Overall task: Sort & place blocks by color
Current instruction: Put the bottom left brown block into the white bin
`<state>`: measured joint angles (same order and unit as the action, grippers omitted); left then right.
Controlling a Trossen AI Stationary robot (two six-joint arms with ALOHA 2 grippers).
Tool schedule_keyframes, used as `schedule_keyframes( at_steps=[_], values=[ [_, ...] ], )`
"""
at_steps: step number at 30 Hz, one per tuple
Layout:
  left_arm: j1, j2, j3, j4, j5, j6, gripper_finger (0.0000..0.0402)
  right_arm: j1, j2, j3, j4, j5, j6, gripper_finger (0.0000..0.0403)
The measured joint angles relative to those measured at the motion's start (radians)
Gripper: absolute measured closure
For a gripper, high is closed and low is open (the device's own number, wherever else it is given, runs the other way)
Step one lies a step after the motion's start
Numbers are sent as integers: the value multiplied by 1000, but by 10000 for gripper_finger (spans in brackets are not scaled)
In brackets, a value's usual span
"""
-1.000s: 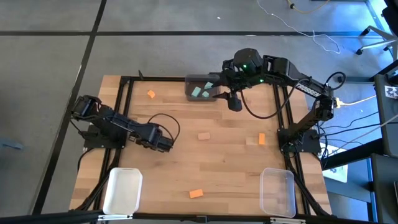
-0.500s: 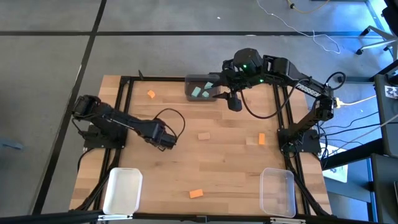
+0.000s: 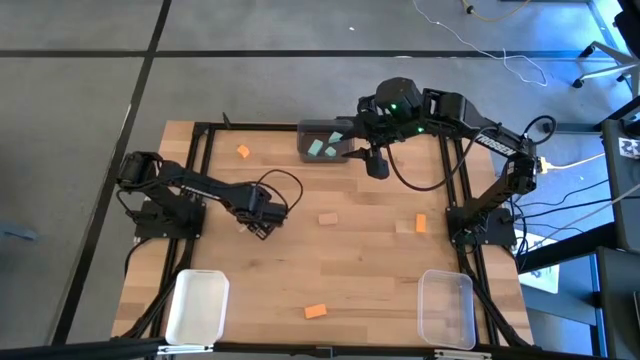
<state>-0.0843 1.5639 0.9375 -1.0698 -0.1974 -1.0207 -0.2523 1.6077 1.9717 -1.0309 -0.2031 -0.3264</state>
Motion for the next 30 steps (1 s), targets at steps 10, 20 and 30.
schedule_keyframes(
  at_steps=[10,20,30],
  values=[
    [15,0,-1,2,41,34,223,0,0,0,-58,-32,-44,201],
    [14,2,-1,11,62,35,223,0,0,0,-61,-87,-67,201],
    [14,3,-2,57,64,28,223,0,0,0,-62,-87,-68,201]
  ],
)
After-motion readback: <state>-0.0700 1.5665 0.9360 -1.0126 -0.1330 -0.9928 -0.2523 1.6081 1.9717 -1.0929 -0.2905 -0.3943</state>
